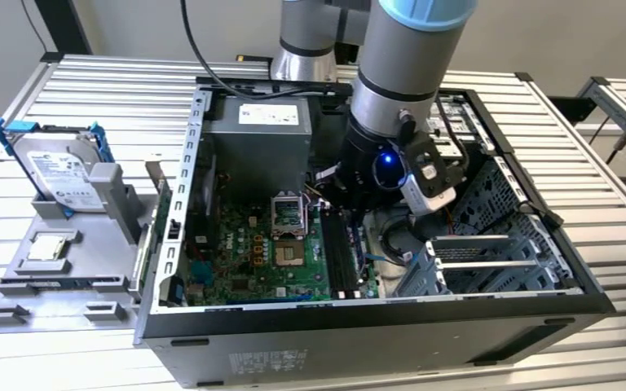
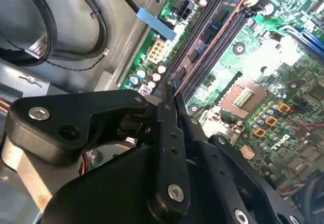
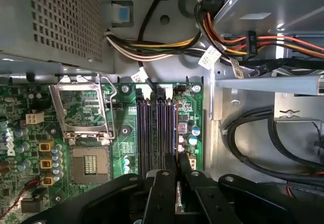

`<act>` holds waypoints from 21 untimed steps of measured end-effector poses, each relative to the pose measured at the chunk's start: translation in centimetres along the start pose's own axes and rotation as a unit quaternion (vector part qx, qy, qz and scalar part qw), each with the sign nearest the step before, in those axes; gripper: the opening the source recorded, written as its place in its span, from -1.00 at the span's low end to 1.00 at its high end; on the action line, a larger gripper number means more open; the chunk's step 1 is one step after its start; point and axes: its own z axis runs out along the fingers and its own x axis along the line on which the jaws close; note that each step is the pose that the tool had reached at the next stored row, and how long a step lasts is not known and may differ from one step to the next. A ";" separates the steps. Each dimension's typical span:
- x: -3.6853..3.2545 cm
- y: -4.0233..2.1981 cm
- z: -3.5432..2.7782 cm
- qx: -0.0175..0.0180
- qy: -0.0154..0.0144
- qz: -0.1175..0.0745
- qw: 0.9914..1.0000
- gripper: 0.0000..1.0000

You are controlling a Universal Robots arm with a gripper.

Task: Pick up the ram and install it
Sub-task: 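Insert the ram into the slot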

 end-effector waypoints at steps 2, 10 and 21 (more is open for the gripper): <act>0.00 0.00 0.03 0.000 0.000 0.000 1.000 -1.00; 0.01 -0.26 1.38 0.000 0.001 -0.003 1.000 -1.00; -0.21 -0.37 1.64 0.001 0.015 -0.010 1.000 -1.00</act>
